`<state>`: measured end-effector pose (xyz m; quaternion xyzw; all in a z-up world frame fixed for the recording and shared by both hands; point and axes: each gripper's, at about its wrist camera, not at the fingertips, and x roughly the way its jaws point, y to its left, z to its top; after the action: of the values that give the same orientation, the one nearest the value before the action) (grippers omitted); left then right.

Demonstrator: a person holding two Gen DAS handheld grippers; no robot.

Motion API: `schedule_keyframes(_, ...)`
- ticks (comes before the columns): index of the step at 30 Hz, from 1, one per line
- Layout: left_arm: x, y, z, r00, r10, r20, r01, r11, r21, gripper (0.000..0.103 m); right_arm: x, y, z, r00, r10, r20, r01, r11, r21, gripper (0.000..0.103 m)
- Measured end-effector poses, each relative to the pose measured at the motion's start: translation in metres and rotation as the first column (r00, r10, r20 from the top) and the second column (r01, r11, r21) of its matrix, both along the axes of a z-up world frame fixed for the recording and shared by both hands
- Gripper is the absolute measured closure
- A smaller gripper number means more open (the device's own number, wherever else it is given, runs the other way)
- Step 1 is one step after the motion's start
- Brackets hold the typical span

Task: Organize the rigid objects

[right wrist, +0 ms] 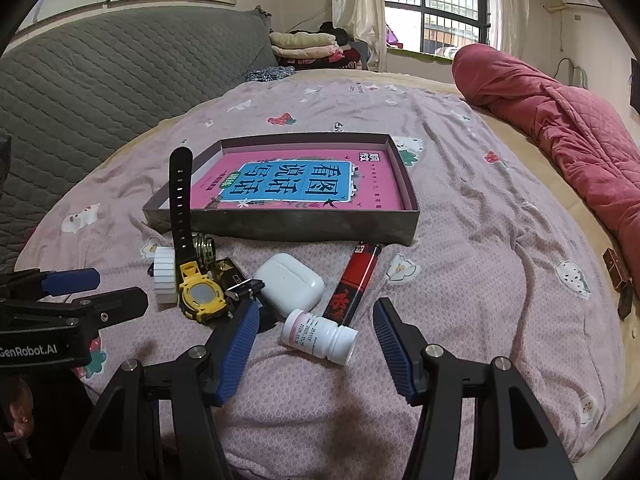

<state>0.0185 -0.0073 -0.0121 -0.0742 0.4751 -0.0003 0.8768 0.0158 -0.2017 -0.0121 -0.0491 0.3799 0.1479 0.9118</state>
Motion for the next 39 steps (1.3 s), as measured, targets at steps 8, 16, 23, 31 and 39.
schedule_keyframes(8, -0.001, 0.005, -0.003, 1.0, 0.006, -0.013, -0.007, 1.0, -0.003, 0.021, -0.005, -0.01, 0.0, 1.0, 0.008, -0.005, -0.008, 1.0, -0.031, 0.044)
schedule_keyframes(16, 0.003, 0.006, -0.009, 0.999, 0.006, -0.035, -0.007, 1.0, -0.02, 0.021, -0.007, -0.02, -0.002, 0.999, -0.003, -0.041, 0.001, 1.0, -0.03, 0.044)
schedule_keyframes(23, 0.013, 0.007, -0.018, 0.998, 0.011, -0.055, -0.012, 1.0, -0.014, 0.021, -0.006, -0.02, -0.008, 1.0, 0.007, -0.025, -0.007, 1.0, -0.015, 0.044)
schedule_keyframes(31, 0.029, 0.006, -0.02, 0.997, 0.055, -0.062, -0.059, 0.997, -0.059, 0.022, -0.002, -0.018, -0.012, 0.998, 0.013, -0.058, -0.014, 1.0, -0.006, 0.044)
schedule_keyframes(39, 0.044, -0.006, -0.026, 0.991, 0.089, -0.104, -0.094, 0.995, -0.043, 0.022, 0.003, -0.012, -0.021, 0.997, 0.032, -0.069, -0.035, 0.998, -0.043, 0.044)
